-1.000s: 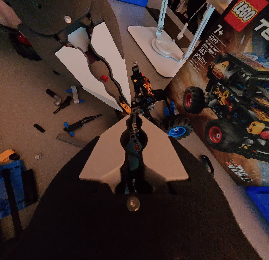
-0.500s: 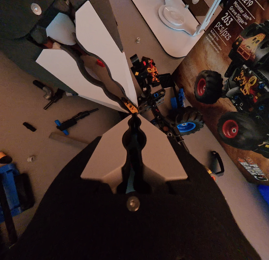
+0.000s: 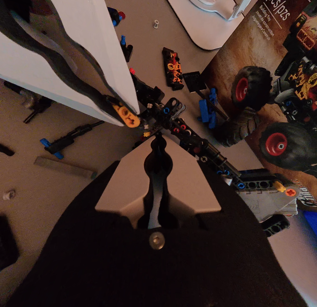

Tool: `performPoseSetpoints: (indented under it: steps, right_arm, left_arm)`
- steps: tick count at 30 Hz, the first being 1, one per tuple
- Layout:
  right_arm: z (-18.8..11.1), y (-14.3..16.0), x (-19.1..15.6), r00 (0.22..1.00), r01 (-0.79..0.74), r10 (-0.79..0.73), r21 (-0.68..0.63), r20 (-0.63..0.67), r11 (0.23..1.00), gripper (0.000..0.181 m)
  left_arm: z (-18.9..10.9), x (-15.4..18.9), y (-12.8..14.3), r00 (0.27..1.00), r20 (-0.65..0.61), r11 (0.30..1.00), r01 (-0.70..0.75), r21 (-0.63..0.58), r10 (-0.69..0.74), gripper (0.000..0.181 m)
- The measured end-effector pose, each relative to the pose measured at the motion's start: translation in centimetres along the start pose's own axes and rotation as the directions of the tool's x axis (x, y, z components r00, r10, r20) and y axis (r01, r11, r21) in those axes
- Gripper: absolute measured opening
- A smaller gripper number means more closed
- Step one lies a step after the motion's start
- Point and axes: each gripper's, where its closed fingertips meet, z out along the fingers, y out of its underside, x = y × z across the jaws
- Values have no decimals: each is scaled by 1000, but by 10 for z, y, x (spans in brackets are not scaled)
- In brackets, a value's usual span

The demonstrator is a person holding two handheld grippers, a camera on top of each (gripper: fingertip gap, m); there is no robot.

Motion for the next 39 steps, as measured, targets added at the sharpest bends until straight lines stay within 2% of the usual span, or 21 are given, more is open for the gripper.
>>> performPoseSetpoints:
  steps: [1,5,7,8,10,15,18,20,24,25,26,28,30,33,36,37,39]
  right_arm:
    - [-1,0,0,1000,11,-11,0,-3,1000,0]
    - [-6,-4,1,1000,-18,18,40,9,999,0]
    - [-10,-4,1,999,-38,36,64,32,997,0]
    - [-12,-3,0,998,-52,48,77,47,996,0]
    - [-19,-4,3,996,-74,68,106,55,992,0]
    - [-33,-10,4,994,-88,76,166,74,982,0]
    - [-33,-9,2,993,-92,78,164,89,982,0]
    - [-36,-12,3,991,-108,90,181,102,978,2]
    - [-36,-11,1,988,-125,105,183,115,975,11]
    - [-35,-10,-1,988,-117,97,170,123,978,3]
    - [-32,-7,-3,988,-105,87,148,127,983,2]
    - [-27,-1,-7,990,-77,63,111,124,991,0]
    - [-27,-1,-9,989,-73,58,109,133,991,0]
    - [-33,-3,3,994,-78,68,133,81,988,5]
    - [-43,-9,31,994,-13,31,166,-105,986,31]
    - [-42,-10,39,985,40,-14,147,-172,988,40]
    - [-27,-3,40,969,133,-121,43,-217,990,48]
  left_arm:
    - [-3,7,-1,997,-74,1000,22,10,-21,5]
    - [-11,30,9,975,-224,999,-21,-40,12,5]
    - [-9,39,12,967,-249,997,-64,-47,51,6]
    - [-10,43,15,962,-264,995,-83,-61,64,12]
    - [-12,38,10,968,-233,995,-97,-29,88,22]
    - [-24,18,-3,986,-129,994,-103,28,105,33]
    - [-27,5,-5,994,-68,995,-84,52,87,28]
    - [-25,-3,1,998,-37,998,-54,33,55,38]
    - [-19,-22,14,999,37,1000,23,1,-23,41]
    - [-13,-28,24,997,53,997,65,-31,-63,64]
    - [-8,-33,37,994,66,993,95,-77,-90,74]
    - [0,-36,50,991,62,986,125,-112,-118,63]
    - [7,-44,56,986,85,979,151,-134,-140,60]
    - [11,-51,51,984,99,979,159,-130,-146,59]
    - [14,-52,56,984,112,975,154,-160,-137,54]
    - [14,-52,58,983,117,974,157,-161,-140,53]
    - [14,-50,58,978,96,970,197,-143,-185,52]
